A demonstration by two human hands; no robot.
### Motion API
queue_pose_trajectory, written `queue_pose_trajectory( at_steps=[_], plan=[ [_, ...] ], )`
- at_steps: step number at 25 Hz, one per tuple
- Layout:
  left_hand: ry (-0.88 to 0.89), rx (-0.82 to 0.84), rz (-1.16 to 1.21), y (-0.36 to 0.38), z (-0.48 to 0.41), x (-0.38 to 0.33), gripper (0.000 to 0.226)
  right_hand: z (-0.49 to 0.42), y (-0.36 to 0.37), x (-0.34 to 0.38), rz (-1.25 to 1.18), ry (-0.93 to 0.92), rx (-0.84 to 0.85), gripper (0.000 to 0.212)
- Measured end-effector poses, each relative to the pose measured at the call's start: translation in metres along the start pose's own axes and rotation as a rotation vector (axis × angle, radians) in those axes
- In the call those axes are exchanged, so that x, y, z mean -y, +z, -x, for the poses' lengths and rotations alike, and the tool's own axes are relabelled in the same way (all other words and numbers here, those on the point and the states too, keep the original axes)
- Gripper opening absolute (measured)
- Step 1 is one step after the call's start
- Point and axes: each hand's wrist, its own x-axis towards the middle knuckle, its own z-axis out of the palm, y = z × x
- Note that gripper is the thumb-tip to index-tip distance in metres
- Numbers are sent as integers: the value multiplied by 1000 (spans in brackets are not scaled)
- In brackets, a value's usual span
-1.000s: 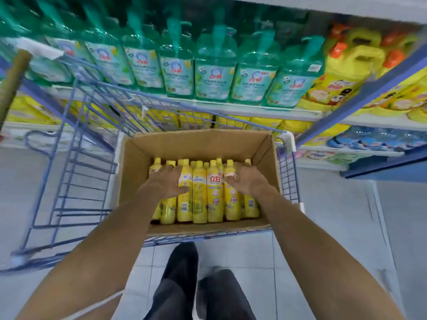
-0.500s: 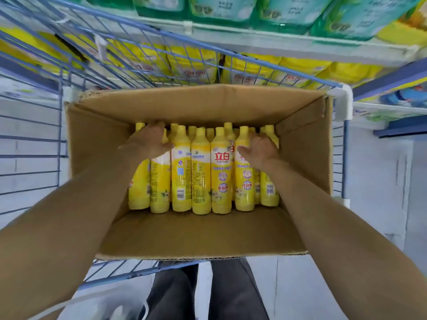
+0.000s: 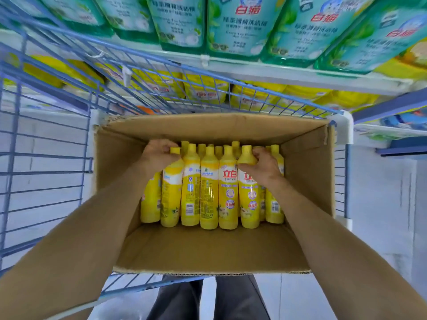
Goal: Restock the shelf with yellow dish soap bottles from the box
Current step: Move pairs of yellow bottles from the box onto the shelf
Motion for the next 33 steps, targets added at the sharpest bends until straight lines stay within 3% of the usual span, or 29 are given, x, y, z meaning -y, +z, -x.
queue_pose_trajectory(
  at_steps=[5, 8, 11, 13, 17, 21, 26, 30, 33],
  plan=[
    [26, 18, 124, -3, 23, 1, 27, 27, -20, 15, -73, -136, 1, 59],
    [138, -12, 161, -16, 55, -13, 23, 53, -51, 36, -38, -254, -10, 46],
    [288, 29, 229, -47, 95, -49, 21, 80, -87, 69, -140, -334, -57, 46],
    [396, 25, 254, -72, 114, -85, 22, 100, -111, 98, -156, -438, -87, 49],
    [596, 15, 274, -130, 162, -178, 25, 140, -162, 164, -158, -592, -119, 36],
    [828, -57, 299, -185, 223, -279, 19, 178, -230, 244, -145, -763, -219, 54],
    [1081, -145, 342, -248, 297, -380, 17, 255, -315, 337, -144, -965, -383, 52],
    [1198, -265, 375, -279, 337, -444, 20, 289, -361, 386, -214, -1078, -417, 40],
    [1248, -375, 355, -290, 349, -480, 27, 296, -384, 414, -245, -1126, -478, 53]
  ],
)
